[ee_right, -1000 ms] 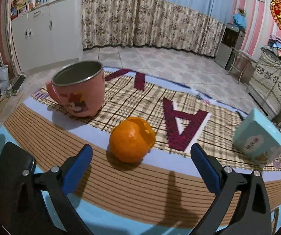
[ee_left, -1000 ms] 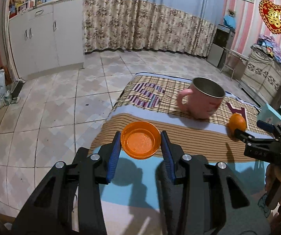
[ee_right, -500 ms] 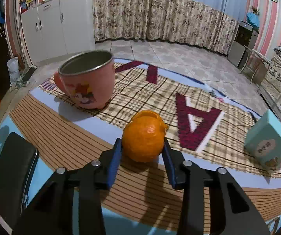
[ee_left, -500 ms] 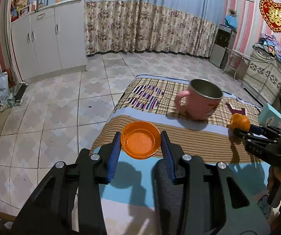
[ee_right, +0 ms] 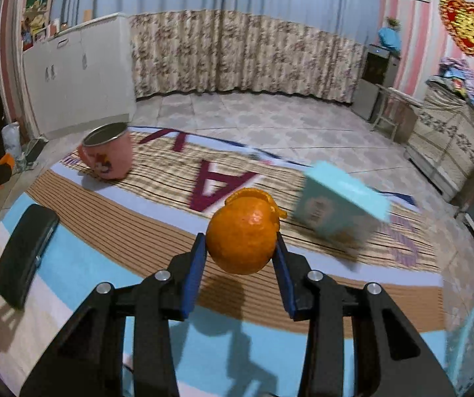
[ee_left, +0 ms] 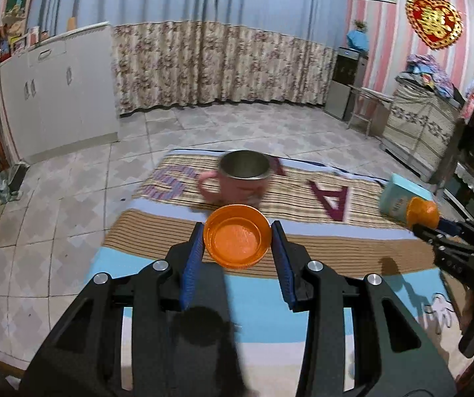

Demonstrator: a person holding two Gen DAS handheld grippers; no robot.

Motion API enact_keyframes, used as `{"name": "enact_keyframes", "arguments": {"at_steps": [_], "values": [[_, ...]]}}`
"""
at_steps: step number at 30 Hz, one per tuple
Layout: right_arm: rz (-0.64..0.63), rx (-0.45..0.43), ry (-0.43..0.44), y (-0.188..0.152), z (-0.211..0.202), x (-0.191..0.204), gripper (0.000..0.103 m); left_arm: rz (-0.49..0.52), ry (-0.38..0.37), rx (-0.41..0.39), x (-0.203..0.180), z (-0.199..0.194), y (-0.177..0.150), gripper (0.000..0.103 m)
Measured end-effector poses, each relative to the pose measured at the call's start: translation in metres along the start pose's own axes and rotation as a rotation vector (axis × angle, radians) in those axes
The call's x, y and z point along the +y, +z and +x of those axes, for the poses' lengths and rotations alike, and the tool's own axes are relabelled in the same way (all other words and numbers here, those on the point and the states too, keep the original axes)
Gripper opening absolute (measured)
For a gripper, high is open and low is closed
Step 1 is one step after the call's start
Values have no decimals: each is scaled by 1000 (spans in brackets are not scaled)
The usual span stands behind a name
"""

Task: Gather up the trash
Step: 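Close the right tool on the orange and lift it, then carry the orange cup and the orange to the blue basket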

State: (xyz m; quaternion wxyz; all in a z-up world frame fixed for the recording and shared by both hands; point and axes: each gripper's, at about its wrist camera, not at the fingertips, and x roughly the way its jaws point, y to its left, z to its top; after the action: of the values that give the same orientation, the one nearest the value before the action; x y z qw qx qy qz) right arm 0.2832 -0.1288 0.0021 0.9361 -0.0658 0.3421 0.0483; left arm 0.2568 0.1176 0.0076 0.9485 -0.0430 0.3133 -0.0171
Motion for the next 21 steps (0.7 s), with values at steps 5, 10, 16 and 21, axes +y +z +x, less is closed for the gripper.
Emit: {"name": "enact_keyframes", "arguments": {"at_steps": [5, 10, 16, 21], "values": [[40, -24, -67, -20, -41, -59, 40, 46, -42, 7, -49, -12, -6, 39], [79, -18, -145, -49, -76, -121, 40, 98, -93, 12, -108, -23, -14, 39], [153, -8, -217, -86, -115, -183, 40, 121, -174, 26, -168, -28, -25, 39], [210, -8, -275, -115, -145, -226, 40, 154, -239, 43, -221, -28, -37, 39]]}}
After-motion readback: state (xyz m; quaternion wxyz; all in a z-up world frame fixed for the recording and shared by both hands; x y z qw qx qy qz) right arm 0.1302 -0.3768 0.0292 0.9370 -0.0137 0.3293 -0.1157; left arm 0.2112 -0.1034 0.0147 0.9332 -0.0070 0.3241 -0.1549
